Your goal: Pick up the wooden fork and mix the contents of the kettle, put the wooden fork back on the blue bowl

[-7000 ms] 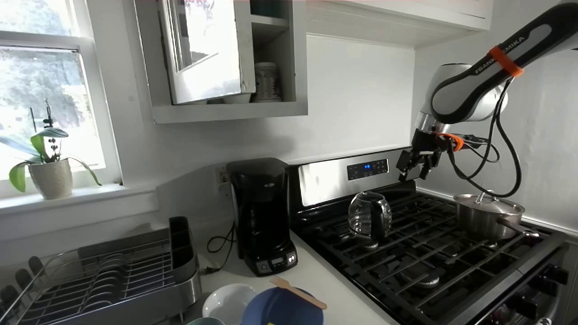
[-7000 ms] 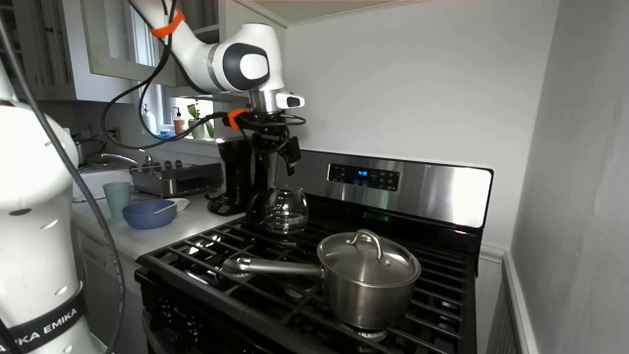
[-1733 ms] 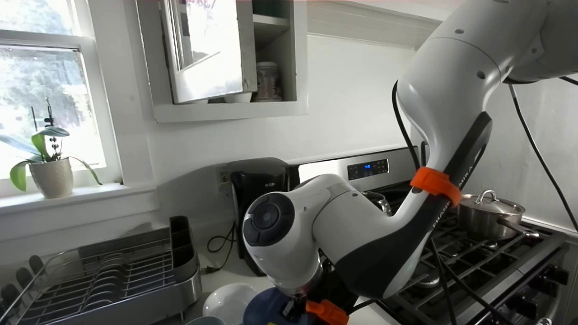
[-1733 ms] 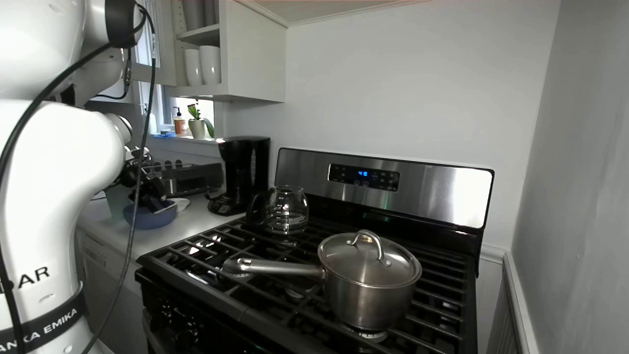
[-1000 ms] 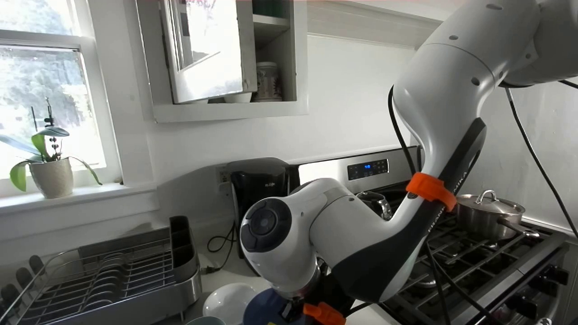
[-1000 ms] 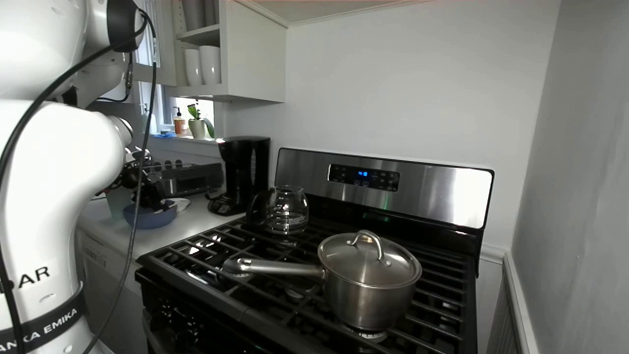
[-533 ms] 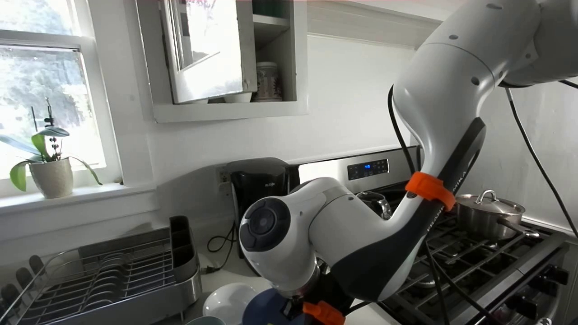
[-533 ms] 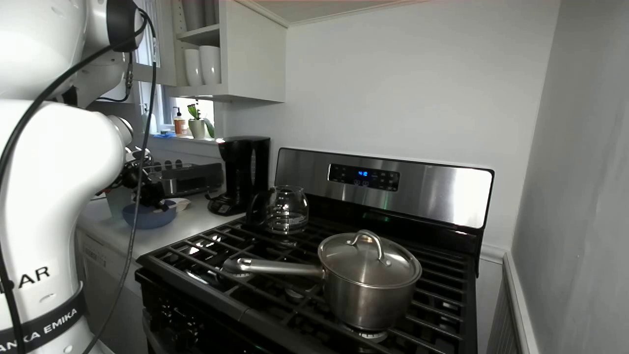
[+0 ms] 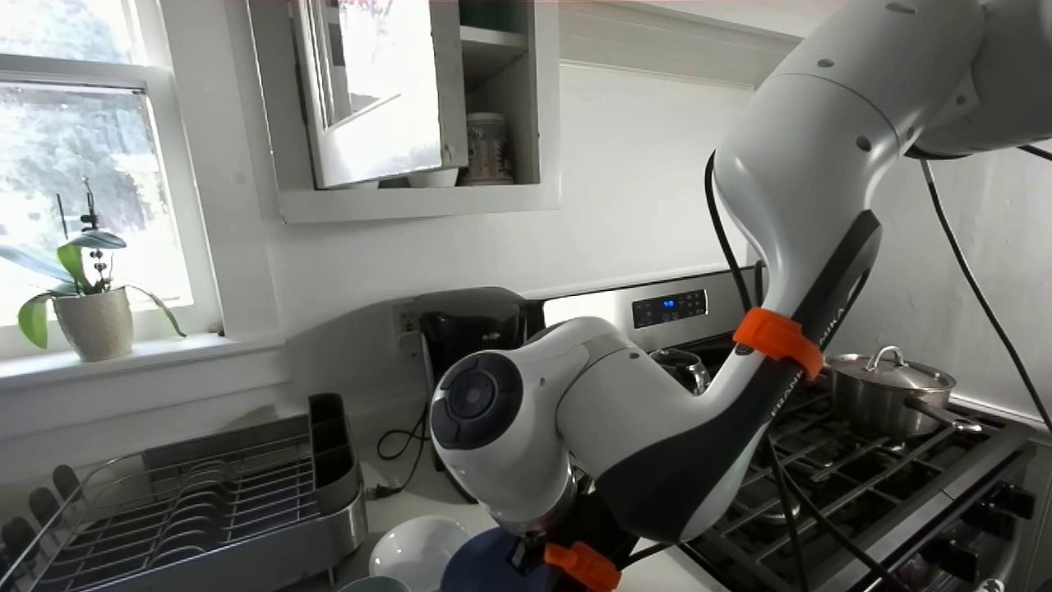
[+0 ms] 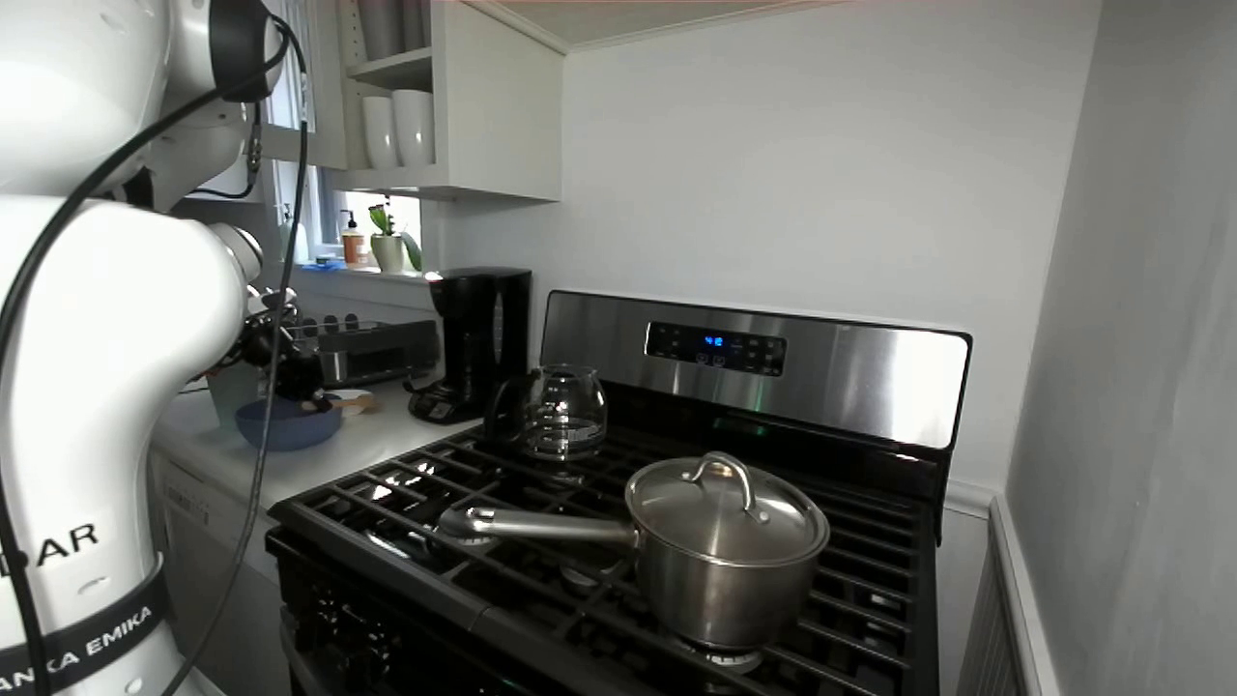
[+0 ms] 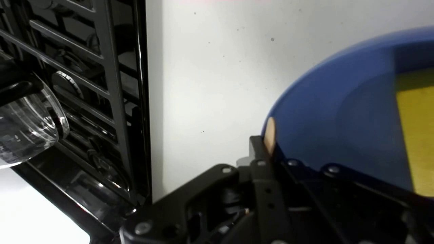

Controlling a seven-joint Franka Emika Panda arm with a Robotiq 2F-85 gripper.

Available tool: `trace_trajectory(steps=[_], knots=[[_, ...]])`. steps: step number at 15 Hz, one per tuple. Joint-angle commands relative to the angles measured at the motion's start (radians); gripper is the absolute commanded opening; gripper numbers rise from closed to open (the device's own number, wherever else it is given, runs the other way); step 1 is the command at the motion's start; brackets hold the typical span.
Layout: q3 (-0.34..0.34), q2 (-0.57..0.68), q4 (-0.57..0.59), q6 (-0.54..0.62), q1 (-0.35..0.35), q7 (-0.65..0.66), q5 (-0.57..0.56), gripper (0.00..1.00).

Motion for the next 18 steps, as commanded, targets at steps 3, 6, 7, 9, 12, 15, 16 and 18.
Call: trace_trajectory(steps=[3,6,7,9,12,15,16,18], knots=[[-0.009,-0.053,-0.005,-0.030,0.008,0.046,-0.007,0.01],[-0.004,-0.112,-0.034,-0.027,-0.018,0.060,0.014,0.01],[-0.003,-0.127,-0.043,-0.021,-0.029,0.061,0.013,0.01],[0.002,-0.136,-0.049,-0.013,-0.045,0.061,0.013,0.01],[0.010,-0.125,-0.053,0.005,-0.063,0.062,0.013,0.01],[0.012,-0.109,-0.071,0.025,-0.064,0.078,0.002,0.01],[0.012,-0.104,-0.078,0.034,-0.063,0.086,0.001,0.01],[0.013,-0.099,-0.093,0.055,-0.059,0.100,-0.005,0.01]])
